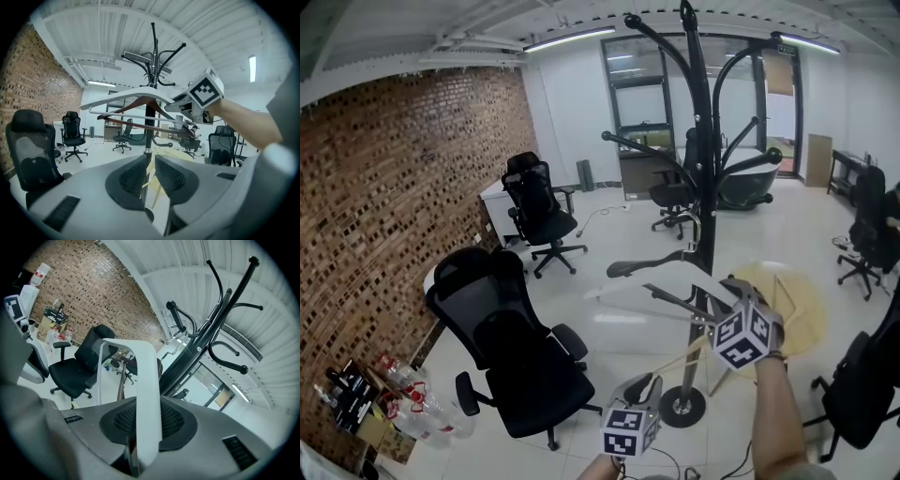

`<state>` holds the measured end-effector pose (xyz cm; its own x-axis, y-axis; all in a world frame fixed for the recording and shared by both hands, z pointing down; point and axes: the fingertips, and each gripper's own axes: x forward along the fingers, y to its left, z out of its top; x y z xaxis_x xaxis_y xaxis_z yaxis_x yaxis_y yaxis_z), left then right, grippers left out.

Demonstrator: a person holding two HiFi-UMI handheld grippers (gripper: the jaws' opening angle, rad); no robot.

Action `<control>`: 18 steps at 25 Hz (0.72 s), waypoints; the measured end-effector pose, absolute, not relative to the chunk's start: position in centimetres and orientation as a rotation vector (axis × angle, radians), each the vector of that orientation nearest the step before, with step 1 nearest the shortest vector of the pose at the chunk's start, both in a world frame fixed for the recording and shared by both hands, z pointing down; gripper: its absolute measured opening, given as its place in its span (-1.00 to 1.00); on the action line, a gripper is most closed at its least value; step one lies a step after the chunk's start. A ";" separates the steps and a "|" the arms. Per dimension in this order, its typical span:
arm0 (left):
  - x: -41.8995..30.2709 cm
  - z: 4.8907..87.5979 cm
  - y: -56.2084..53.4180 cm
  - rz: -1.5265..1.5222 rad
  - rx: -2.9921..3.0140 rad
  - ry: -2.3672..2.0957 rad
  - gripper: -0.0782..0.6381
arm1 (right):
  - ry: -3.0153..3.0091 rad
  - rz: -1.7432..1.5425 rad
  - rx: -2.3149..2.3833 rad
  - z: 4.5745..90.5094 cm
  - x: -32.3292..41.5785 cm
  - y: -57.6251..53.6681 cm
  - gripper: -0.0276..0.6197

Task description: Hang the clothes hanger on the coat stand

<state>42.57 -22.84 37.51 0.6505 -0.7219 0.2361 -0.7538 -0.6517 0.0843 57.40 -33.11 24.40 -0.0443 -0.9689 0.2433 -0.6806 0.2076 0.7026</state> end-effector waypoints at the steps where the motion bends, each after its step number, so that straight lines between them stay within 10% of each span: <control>1: 42.5 37.7 -22.7 0.276 2.691 -1.213 -0.57 | -1.789 -0.530 1.543 24.5 57.4 -33.2 -0.66; 18: 39.7 38.8 -22.8 0.246 2.667 -1.200 -0.57 | -1.763 -0.513 1.686 24.5 58.1 -31.7 -0.27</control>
<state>39.74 -22.85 38.80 0.6550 -0.7183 0.2346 -0.7527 -0.6475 0.1190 58.12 -31.74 24.48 0.0249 -0.9839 0.1768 -0.7352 0.1018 0.6701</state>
